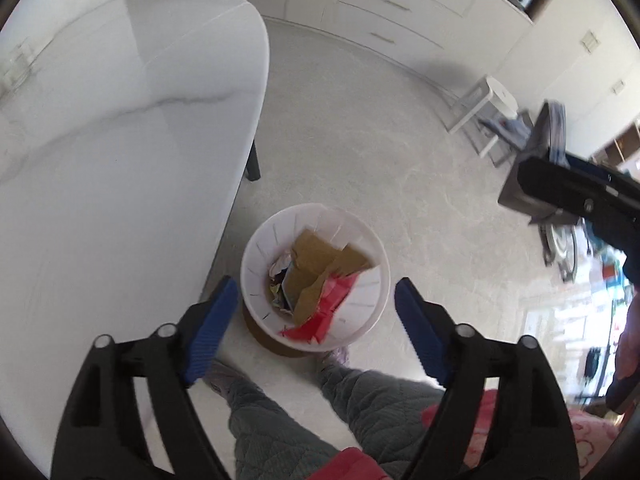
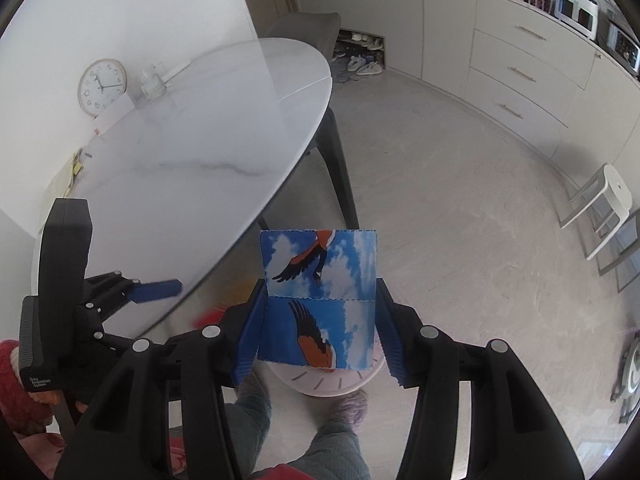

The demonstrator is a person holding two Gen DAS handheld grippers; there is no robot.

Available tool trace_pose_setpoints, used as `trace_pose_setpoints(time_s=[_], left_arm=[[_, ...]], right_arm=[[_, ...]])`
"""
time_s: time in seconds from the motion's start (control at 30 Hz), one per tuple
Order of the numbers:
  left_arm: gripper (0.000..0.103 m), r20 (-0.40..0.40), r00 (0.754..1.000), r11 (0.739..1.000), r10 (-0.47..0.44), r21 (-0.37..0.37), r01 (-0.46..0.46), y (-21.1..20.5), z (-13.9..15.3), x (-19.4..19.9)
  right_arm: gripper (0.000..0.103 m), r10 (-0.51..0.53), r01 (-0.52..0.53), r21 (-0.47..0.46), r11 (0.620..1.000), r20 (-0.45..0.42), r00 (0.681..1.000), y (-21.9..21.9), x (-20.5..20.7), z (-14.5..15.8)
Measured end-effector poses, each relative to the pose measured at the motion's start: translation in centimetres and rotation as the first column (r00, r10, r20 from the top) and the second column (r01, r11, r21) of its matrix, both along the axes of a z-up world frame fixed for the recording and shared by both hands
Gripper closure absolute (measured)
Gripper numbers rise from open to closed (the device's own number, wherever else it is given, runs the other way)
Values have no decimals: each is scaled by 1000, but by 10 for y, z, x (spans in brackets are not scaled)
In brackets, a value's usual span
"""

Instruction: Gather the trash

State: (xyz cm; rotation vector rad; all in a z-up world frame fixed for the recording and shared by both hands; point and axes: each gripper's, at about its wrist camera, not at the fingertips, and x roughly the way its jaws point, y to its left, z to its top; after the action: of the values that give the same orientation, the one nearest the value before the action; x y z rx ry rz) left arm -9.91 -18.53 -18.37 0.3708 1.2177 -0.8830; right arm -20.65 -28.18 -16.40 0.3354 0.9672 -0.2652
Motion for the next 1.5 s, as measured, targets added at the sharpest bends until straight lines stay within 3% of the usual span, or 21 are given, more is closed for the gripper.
trace_pose_setpoints(time_s=[0.1,0.3,0.4,0.47,0.53,0.6,1.07,1.5], left_arm=[[15,-12,996,996,89,-7,-89,2,9,-2],[14,24,968,968,250,-17,-250,31,34,10],[14,56,953,954,299,-14,-299,49,43,16],[14,72,946,948,317,-8,-318,56,46,17],[14,81,939,942,335,6,-336,61,47,18],[14,82,938,941,336,14,-339,63,46,18],[14,145,954,963,263,17,-269,68,59,23],[14,223,918,942,329,-17,-334,76,94,37]], right_arm=[[51,41,-41,20,999,-4,999,-8,-1,-4],[50,147,-147,33,989,-2,989,3,7,-15],[44,204,-203,39,978,-25,979,12,17,-29],[3,215,-215,9,976,-101,971,18,25,-45],[3,213,-220,-30,975,-162,964,23,32,-55],[3,233,-238,-9,971,-184,955,30,37,-59],[3,177,-180,-14,984,-119,977,36,58,-33],[3,185,-192,-101,976,-70,980,54,71,3]])
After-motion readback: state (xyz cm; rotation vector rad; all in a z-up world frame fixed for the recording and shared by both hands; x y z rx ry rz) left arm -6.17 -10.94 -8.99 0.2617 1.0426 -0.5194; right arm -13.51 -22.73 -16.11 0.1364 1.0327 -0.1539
